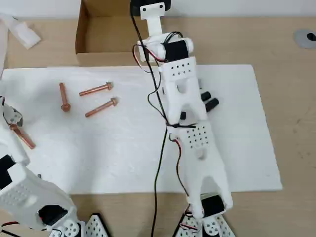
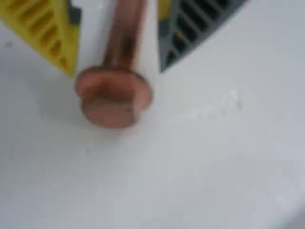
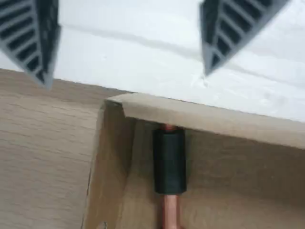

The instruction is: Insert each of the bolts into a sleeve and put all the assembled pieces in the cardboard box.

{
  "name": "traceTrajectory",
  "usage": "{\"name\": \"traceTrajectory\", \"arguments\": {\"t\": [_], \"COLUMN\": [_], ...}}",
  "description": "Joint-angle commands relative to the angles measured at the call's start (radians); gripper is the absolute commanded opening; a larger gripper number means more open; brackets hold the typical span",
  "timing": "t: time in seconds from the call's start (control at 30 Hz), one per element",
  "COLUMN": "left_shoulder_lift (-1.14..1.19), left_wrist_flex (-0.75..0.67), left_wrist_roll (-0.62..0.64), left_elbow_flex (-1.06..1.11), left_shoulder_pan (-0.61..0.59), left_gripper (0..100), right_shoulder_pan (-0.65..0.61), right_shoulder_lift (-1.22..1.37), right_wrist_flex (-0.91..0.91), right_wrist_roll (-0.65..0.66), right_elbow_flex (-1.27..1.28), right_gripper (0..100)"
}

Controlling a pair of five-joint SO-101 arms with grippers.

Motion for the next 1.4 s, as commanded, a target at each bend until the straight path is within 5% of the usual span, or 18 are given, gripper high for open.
{"name": "traceTrajectory", "arguments": {"t": [0.0,0.63,0.8,1.0,1.37], "left_shoulder_lift": [-0.008,0.179,0.182,0.131,-0.337], "left_wrist_flex": [-0.015,-0.08,-0.069,0.087,0.459], "left_wrist_roll": [-0.012,-0.012,-0.029,-0.061,-0.247], "left_elbow_flex": [-0.049,-0.054,-0.063,-0.226,-0.497], "left_shoulder_pan": [-0.012,0.002,-0.008,0.0,0.19], "left_gripper": [12,12,1,1,1], "right_shoulder_pan": [0.013,0.015,0.015,0.013,0.024], "right_shoulder_lift": [-0.091,-0.091,-0.091,-0.094,-0.294], "right_wrist_flex": [-0.002,0.003,-0.002,0.0,0.281], "right_wrist_roll": [0.003,0.002,0.002,-0.006,-0.308], "right_elbow_flex": [-0.051,-0.051,-0.051,-0.053,-0.008], "right_gripper": [24.5,24.4,24.3,24.3,24.3]}}
